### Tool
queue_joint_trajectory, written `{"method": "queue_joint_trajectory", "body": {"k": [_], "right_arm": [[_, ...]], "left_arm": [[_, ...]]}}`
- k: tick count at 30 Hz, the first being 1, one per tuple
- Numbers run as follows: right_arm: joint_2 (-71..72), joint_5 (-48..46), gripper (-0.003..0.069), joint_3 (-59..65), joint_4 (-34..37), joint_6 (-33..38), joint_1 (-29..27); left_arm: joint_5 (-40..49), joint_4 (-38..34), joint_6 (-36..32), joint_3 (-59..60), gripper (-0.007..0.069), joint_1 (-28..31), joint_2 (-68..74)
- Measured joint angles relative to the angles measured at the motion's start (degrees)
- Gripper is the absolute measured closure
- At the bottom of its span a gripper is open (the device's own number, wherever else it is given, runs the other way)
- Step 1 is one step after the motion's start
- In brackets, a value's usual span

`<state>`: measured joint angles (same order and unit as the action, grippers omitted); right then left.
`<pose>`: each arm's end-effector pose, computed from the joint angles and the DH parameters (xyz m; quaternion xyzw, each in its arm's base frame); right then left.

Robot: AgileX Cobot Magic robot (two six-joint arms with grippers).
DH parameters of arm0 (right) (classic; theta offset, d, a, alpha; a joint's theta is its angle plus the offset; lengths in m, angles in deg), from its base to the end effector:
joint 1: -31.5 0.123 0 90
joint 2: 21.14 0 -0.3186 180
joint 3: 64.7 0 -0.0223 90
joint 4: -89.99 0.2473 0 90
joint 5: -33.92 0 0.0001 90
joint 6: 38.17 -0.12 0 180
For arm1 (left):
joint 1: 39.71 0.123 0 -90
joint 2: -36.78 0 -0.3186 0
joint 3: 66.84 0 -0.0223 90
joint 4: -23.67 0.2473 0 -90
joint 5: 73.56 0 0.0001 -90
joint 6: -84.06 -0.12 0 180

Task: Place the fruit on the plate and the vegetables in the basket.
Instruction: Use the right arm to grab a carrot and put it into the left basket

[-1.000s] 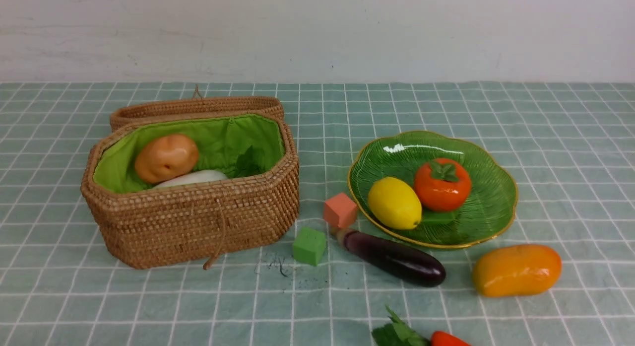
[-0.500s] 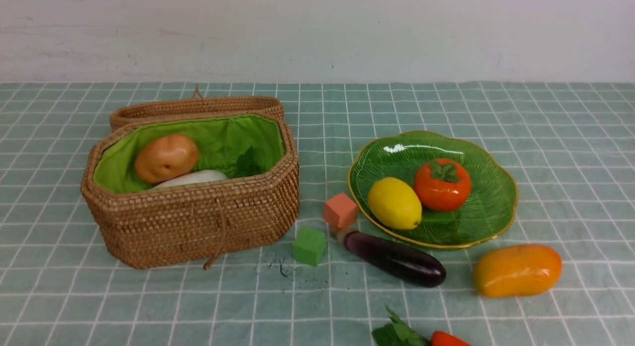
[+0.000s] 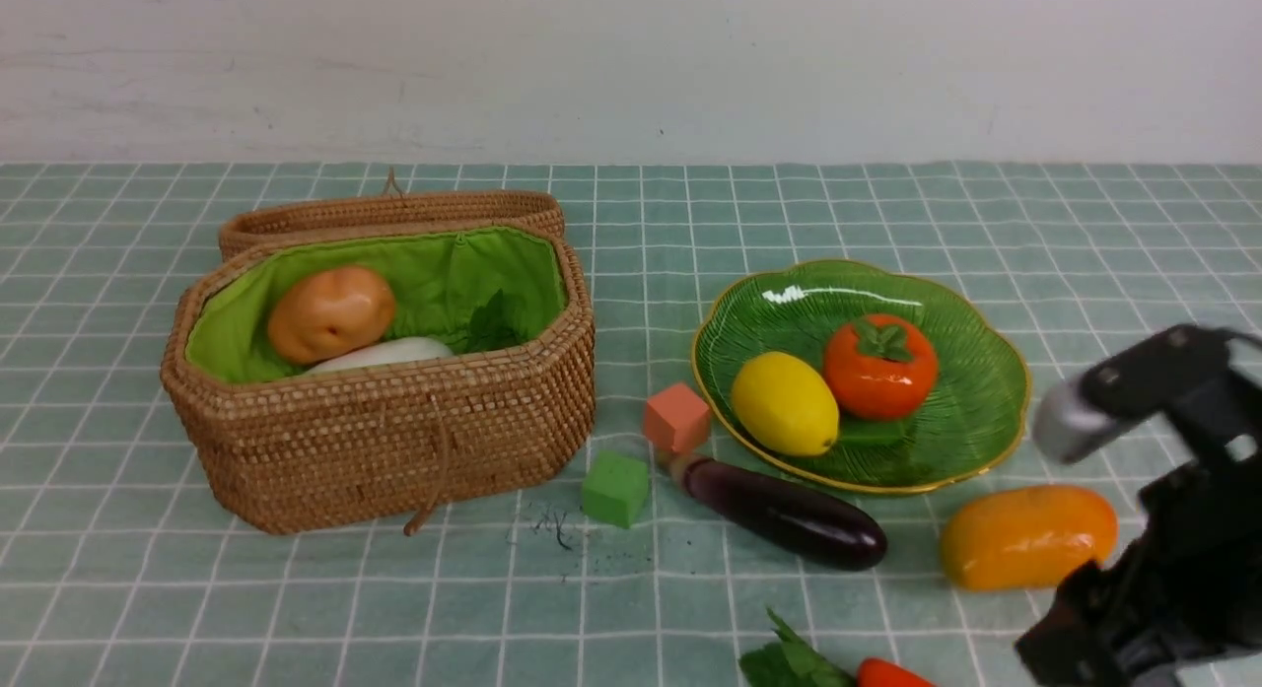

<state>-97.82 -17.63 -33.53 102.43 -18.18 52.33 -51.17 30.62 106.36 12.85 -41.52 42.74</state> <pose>0.1906 0.0942 0.2682 -0.2932 0.9345 0.0968 0.1770 0.0422 0.0042 0.1602 -0.1124 0.8005 -0.0720 0.5843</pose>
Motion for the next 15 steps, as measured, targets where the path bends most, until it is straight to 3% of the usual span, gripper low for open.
{"method": "queue_joint_trajectory", "body": {"k": [2, 7, 12, 15], "right_arm": [[-3.02, 0.45, 0.0002, 0.00, -4.04, -1.28, 4.43], [-8.65, 6.27, -0.0017, -0.06, -10.42, -1.50, 11.12], [-17.57, 14.55, 0.0063, -0.23, -14.46, -1.55, 13.87], [-24.13, 13.60, 0.0253, -1.37, -13.92, -0.30, 13.93]], "left_arm": [[0.00, 0.00, 0.00, 0.00, 0.0541, 0.00, 0.00], [0.00, 0.00, 0.00, 0.00, 0.0541, 0.00, 0.00], [0.00, 0.00, 0.00, 0.00, 0.0540, 0.00, 0.00], [0.00, 0.00, 0.00, 0.00, 0.0540, 0.00, 0.00]]}}
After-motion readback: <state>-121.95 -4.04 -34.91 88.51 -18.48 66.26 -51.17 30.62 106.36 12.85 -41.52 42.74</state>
